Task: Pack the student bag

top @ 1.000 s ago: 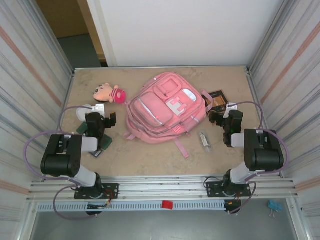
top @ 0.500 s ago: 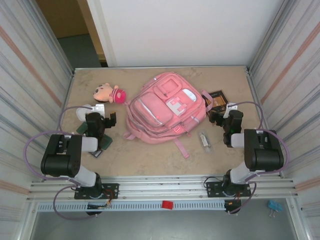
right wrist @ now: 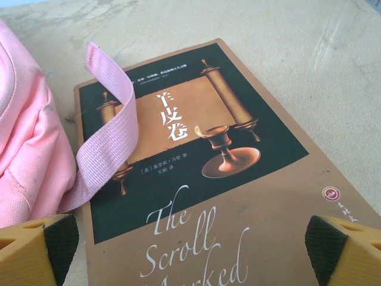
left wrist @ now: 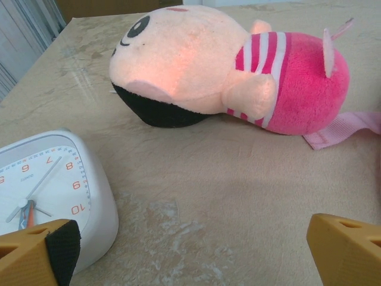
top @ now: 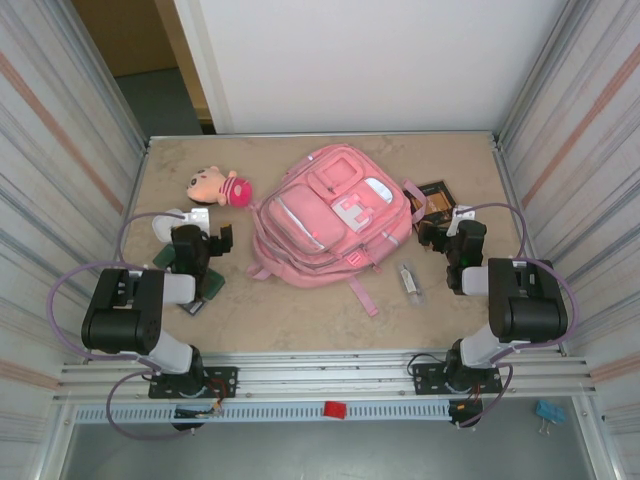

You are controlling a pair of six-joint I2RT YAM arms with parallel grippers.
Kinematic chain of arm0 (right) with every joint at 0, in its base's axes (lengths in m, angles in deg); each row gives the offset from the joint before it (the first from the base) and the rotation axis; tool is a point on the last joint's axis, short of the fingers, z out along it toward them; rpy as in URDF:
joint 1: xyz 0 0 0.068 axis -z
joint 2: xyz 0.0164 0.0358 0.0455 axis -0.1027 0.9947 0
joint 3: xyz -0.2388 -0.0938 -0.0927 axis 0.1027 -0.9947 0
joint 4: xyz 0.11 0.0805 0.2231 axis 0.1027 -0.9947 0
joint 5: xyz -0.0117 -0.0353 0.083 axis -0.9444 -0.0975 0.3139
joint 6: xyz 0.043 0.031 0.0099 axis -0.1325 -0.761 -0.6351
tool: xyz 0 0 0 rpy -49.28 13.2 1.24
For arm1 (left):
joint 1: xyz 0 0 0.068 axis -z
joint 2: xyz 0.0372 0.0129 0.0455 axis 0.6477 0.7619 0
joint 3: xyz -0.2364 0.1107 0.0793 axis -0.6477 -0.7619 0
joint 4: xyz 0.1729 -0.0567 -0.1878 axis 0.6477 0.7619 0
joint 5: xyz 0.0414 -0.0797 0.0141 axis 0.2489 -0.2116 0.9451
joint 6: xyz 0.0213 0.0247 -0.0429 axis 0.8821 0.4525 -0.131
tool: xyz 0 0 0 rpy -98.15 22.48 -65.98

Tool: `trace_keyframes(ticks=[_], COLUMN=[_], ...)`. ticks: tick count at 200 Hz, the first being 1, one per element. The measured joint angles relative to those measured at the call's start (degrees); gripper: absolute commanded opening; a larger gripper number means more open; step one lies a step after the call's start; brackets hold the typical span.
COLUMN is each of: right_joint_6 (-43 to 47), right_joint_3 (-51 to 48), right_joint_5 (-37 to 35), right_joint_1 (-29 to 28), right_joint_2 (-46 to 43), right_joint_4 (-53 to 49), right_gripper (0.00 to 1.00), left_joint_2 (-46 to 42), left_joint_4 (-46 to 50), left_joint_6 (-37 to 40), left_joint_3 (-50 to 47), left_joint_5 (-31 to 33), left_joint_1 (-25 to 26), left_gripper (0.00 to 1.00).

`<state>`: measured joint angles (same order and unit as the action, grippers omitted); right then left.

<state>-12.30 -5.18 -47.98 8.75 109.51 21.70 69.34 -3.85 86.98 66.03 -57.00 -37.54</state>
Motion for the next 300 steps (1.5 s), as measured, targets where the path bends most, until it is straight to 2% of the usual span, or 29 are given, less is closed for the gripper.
trace_keyframes(ticks=[49,69,98,125,157,169,185,209,226,261,300], right_joint_6=[0.0,0.0,-0.1,-1.6,-1.9,-3.0,-5.7,-13.4,-18.9,-31.7,-45.8], right_joint_3=[0.0,0.0,0.8,10.4,34.4,43.2,49.9,50.1,46.8,38.5,27.0], right_joint_5=[0.0,0.1,0.9,2.2,4.4,5.0,7.9,15.8,17.8,15.7,12.1], right_joint_1=[0.0,0.0,0.7,2.7,2.5,1.5,0.2,-2.6,-7.9,-23.7,-33.4], right_joint_2=[0.0,0.0,-0.6,-4.9,-8.3,-8.4,-9.4,-12.3,-13.8,-15.0,-16.2], right_joint_4=[0.0,0.0,-2.6,-19.9,-47.2,-56.1,-64.6,-73.7,-77.5,-79.9,-71.7], right_gripper=[0.99,0.99,0.99,0.99,0.99,0.99,0.99,0.99,0.99,0.99,0.9], left_joint_2=[0.0,0.0,-0.5,-7.1,-17.3,-18.6,-18.1,-13.2,-6.8,8.1,23.6], left_joint_4=[0.0,0.0,1.6,16.9,33.7,40.0,47.8,57.3,62.2,68.8,72.9], left_joint_6=[0.0,-0.2,-0.5,-0.4,-1.3,-2.1,-2.6,-3.6,-4.5,-6.5,-7.5], left_joint_3=[0.0,0.0,0.4,6.7,20.7,27.1,34.9,43.9,48.8,56.6,66.3], left_joint_5=[-0.4,-0.5,-0.7,-1.3,-7.6,-10.0,-12.0,-15.0,-17.2,-20.3,-23.4], left_joint_1=[-0.2,-0.2,-0.2,0.6,2.2,3.0,4.9,8.6,10.3,11.3,11.6], left_gripper=[0.99,0.87,0.8,0.79,0.77,0.76,0.76,0.72,0.7,0.69,0.66])
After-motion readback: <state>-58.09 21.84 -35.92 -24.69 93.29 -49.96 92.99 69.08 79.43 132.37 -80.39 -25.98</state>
